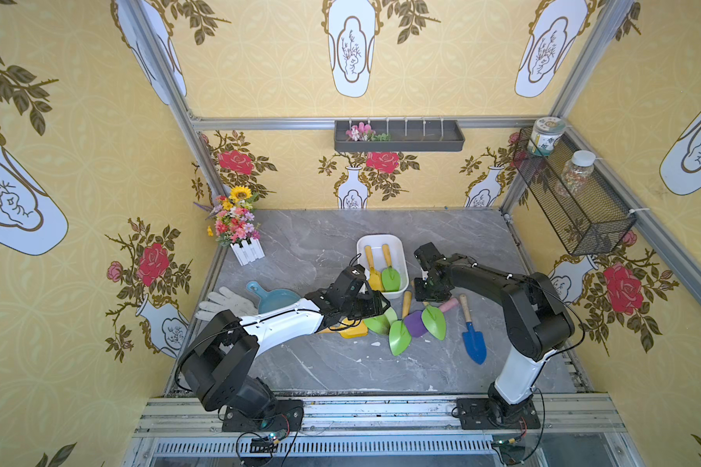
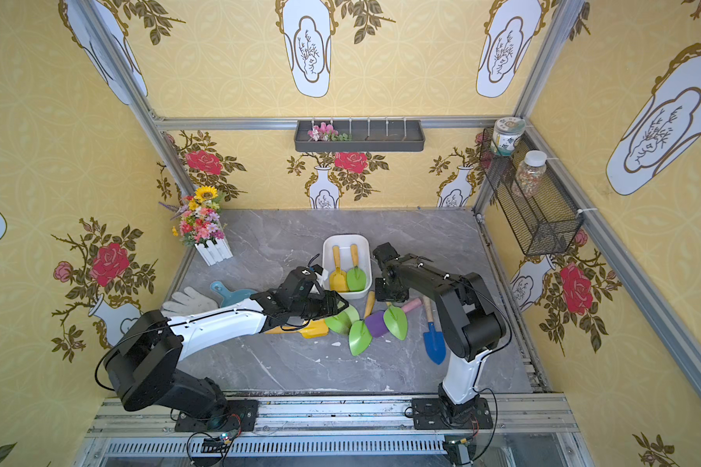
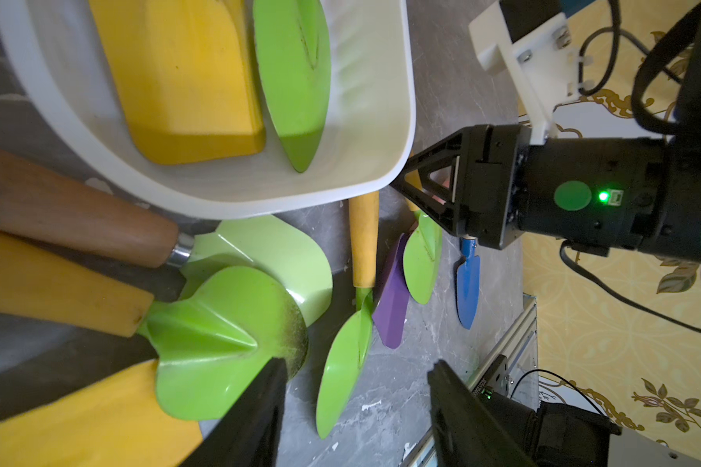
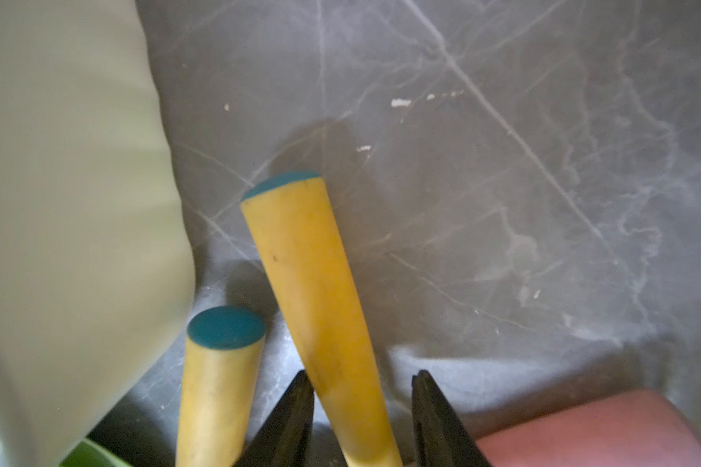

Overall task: Put the shovel into the storage box
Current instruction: Pick up the shovel from the center of the board.

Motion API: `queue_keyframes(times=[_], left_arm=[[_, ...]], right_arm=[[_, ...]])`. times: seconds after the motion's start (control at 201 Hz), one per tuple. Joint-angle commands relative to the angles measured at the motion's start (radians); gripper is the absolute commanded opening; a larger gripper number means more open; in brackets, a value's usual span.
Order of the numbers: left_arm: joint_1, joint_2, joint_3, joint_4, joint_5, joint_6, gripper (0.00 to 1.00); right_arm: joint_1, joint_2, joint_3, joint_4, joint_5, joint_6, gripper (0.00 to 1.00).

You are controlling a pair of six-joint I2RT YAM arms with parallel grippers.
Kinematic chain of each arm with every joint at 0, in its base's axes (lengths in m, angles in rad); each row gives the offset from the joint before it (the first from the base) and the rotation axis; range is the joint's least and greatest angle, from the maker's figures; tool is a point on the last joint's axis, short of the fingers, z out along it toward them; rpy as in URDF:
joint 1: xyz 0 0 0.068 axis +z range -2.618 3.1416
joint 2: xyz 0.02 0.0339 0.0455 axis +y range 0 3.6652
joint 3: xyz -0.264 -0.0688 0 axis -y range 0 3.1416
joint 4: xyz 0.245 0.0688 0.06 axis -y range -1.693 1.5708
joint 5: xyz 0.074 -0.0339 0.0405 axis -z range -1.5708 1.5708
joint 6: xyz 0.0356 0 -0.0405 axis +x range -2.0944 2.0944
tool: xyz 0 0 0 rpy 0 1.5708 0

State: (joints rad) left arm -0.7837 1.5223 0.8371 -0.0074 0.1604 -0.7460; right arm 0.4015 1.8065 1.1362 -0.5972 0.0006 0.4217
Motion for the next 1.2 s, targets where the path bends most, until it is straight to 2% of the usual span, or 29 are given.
queue_keyframes(times=[0.0,0.398,1.04,1.195], left_arm=[[0.001,0.004,-0.008,0.021,-0.005,-0.006,0.6],[0.001,-0.008,-0.025,0.027,-0.018,-0.013,0.6],[0.001,-0.018,-0.042,0.043,-0.021,-0.03,0.6],[0.001,-0.02,-0.044,0.046,-0.022,-0.033,0.6]], right_arm=[[0.001,0.01,0.005,0.017,0.003,-0.004,0.43],[0.002,0.019,0.005,0.01,0.009,-0.014,0.37],[0.011,-0.001,-0.011,0.0,0.026,-0.014,0.37],[0.012,0.005,-0.013,0.001,0.024,-0.02,0.29]])
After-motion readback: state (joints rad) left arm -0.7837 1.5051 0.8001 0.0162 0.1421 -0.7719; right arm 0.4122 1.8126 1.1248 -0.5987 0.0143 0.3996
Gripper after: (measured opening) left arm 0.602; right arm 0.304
